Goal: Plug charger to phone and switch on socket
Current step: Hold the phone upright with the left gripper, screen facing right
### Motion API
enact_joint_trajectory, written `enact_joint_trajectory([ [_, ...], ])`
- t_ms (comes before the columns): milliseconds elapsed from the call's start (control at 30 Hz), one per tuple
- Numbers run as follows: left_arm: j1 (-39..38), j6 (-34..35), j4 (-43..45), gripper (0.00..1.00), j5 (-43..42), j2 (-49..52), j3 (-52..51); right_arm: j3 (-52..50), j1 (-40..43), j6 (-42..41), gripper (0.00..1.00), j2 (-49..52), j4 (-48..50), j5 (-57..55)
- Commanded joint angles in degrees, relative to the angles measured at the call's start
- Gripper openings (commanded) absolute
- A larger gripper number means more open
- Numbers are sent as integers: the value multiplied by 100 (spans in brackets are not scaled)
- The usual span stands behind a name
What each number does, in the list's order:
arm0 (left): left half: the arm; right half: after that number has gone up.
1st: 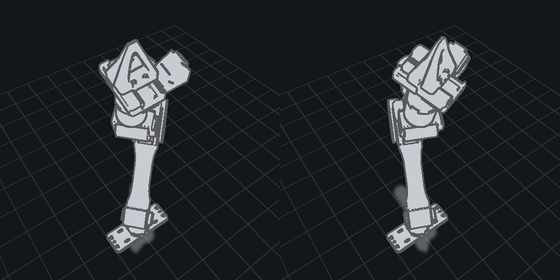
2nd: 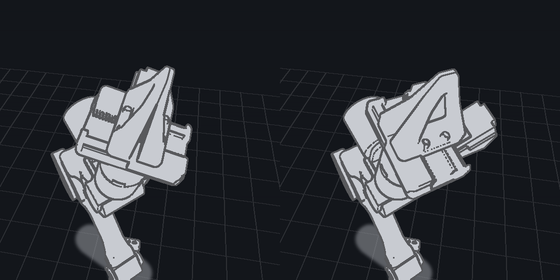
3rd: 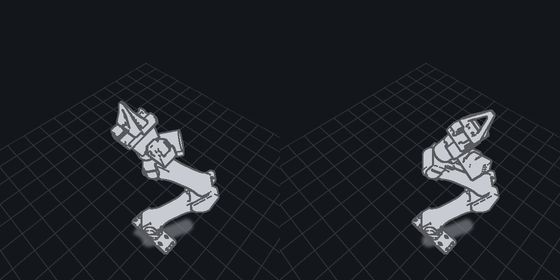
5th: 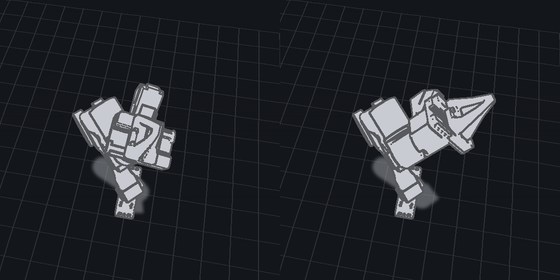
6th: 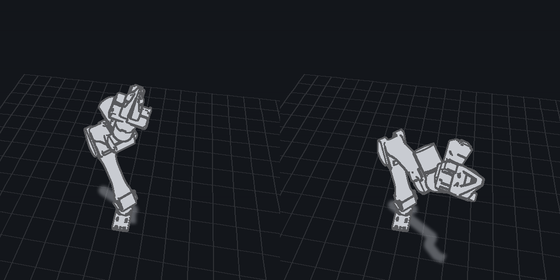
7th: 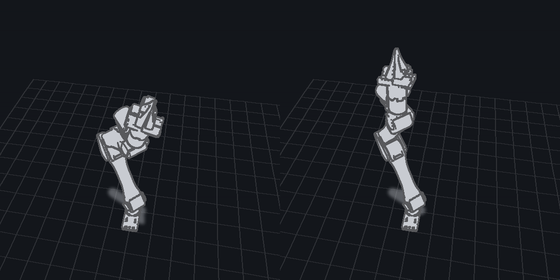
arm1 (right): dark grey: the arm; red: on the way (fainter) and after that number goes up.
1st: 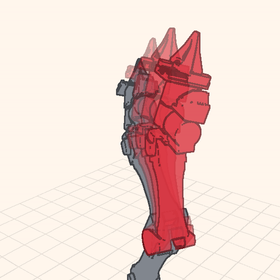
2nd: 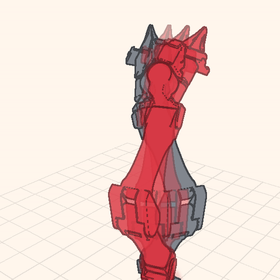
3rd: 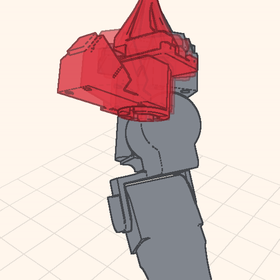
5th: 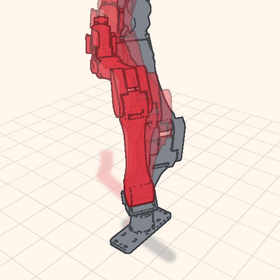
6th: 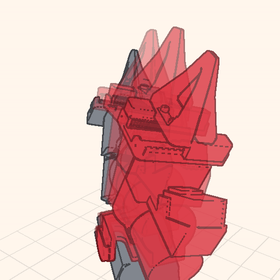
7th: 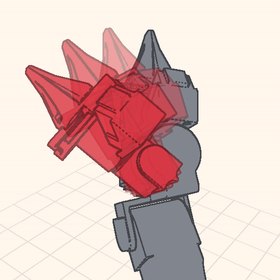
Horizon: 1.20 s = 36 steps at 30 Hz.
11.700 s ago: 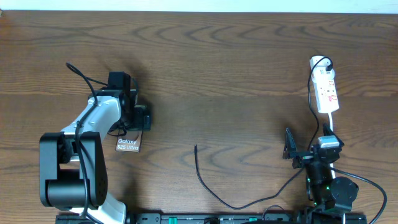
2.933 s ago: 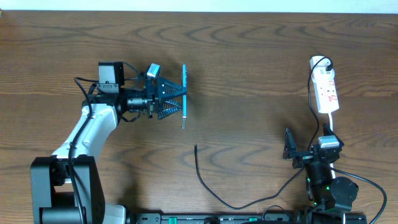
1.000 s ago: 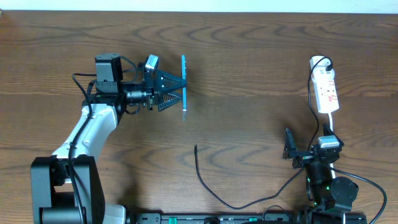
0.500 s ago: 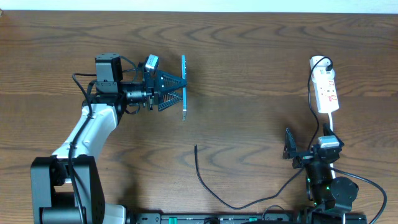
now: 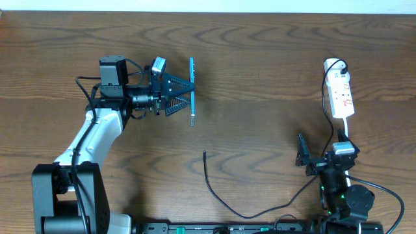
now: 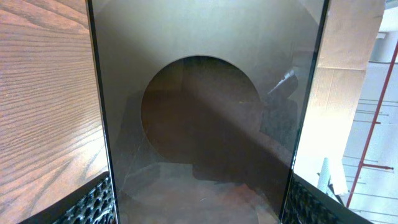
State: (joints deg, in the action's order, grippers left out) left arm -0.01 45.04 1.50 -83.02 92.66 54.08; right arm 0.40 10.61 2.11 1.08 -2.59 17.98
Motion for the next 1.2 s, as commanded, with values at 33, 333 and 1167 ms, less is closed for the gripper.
enact_joint_trajectory([
  [33,15,129,37,7,-138,-146,31,-9,-59,50,99,-11,-28,-48],
  [333,15,1392,505,7,13,-146,31,-9,-59,50,99,-11,-28,-48],
  [1167,17,4940,1322,7,356,-146,31,-9,-59,50,99,-7,-28,-48],
])
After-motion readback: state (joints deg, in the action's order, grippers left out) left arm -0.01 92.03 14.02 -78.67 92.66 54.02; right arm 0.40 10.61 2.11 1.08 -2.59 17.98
